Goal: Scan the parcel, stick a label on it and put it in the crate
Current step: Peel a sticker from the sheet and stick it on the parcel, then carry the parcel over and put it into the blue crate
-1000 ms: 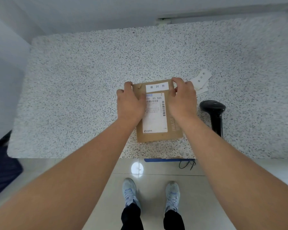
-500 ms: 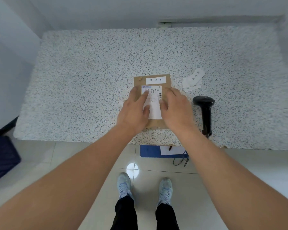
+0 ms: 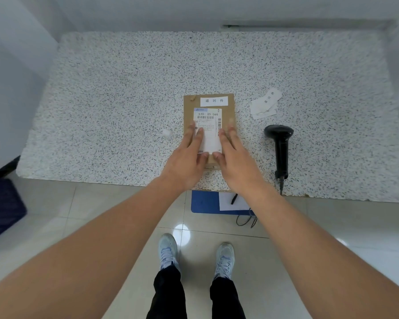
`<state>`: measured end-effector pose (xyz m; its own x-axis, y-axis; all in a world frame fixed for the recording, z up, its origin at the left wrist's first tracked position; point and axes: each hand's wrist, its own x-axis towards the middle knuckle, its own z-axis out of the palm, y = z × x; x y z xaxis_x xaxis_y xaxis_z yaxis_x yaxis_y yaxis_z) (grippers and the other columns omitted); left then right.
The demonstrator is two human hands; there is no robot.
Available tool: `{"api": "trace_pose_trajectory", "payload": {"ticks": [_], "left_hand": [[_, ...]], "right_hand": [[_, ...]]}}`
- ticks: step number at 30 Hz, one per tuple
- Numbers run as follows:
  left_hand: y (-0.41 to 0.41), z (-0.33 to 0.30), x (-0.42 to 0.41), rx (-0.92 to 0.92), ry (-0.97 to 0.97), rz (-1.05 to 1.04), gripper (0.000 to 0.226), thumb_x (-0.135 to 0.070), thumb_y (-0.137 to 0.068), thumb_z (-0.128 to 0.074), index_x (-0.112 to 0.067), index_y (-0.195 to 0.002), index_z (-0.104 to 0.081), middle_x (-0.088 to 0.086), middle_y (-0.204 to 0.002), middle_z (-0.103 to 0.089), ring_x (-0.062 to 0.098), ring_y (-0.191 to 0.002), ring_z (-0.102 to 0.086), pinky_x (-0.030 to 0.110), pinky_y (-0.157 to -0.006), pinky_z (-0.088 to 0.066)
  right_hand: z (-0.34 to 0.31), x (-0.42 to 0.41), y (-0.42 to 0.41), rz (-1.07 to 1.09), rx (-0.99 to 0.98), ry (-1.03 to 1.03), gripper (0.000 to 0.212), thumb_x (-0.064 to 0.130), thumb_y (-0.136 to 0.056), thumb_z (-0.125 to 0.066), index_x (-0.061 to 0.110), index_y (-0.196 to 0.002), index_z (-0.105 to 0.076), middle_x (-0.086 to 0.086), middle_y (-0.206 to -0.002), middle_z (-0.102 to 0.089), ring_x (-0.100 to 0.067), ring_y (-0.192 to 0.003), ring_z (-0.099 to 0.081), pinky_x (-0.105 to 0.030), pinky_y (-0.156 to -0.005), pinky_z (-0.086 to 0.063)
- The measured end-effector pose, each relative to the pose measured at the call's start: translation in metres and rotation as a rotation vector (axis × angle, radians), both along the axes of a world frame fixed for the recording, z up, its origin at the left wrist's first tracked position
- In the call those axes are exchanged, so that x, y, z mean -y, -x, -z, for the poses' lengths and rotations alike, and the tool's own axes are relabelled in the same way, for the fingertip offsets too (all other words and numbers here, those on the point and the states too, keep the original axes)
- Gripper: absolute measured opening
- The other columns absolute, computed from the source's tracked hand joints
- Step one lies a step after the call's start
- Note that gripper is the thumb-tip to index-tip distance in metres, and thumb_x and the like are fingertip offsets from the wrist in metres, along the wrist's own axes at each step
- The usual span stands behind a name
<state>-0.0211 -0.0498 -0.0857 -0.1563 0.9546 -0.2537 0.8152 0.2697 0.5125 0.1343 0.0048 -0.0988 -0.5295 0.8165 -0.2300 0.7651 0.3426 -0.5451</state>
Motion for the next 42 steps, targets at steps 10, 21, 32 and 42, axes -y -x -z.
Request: {"api": "trace_pose_trajectory", "payload": {"ticks": [10, 21, 32, 42], "left_hand": [[-0.01, -0.022, -0.001, 0.019, -0.018, -0.004, 0.07, -0.026, -0.105, -0.048, -0.007, -0.161, -0.011, -0.003, -0.171, 0.004, 0.018, -0.155, -0.014, 0.038, -0.122, -0.027], [-0.012, -0.13, 0.006, -0.052, -0.209, -0.012, 0.074, -0.027, -0.103, -0.054, -0.008, -0.161, -0.014, -0.005, -0.171, 0.001, 0.016, -0.155, -0.015, 0.034, -0.118, -0.028], [-0.002, -0.272, 0.024, -0.129, -0.5, 0.085, 0.078, -0.031, -0.102, -0.056, -0.01, -0.162, -0.012, -0.005, -0.172, 0.001, 0.018, -0.155, -0.018, 0.036, -0.118, -0.031], [0.032, -0.366, 0.097, -0.141, -0.677, 0.22, 0.076, -0.031, -0.102, -0.056, -0.008, -0.162, -0.016, 0.0, -0.172, -0.003, 0.025, -0.154, -0.022, 0.039, -0.122, -0.022]], "right_hand": [[-0.015, 0.0, -0.006, -0.013, -0.019, -0.034, 0.062, 0.024, -0.108, -0.053, 0.006, -0.162, -0.028, -0.013, -0.174, -0.006, -0.044, -0.148, -0.035, -0.051, -0.121, -0.035], [-0.111, -0.002, -0.01, 0.022, -0.22, -0.121, 0.059, 0.013, -0.107, -0.055, 0.007, -0.161, -0.032, -0.015, -0.173, -0.008, -0.044, -0.151, -0.028, -0.055, -0.12, -0.036], [-0.273, 0.027, -0.008, 0.068, -0.258, -0.417, 0.06, 0.027, -0.108, -0.053, 0.01, -0.162, -0.032, -0.013, -0.174, -0.009, -0.044, -0.149, -0.03, -0.052, -0.118, -0.033], [-0.375, 0.121, 0.013, 0.122, -0.279, -0.676, 0.061, 0.03, -0.106, -0.056, 0.003, -0.158, -0.039, -0.022, -0.17, -0.02, -0.037, -0.156, -0.024, -0.051, -0.122, -0.03]]}}
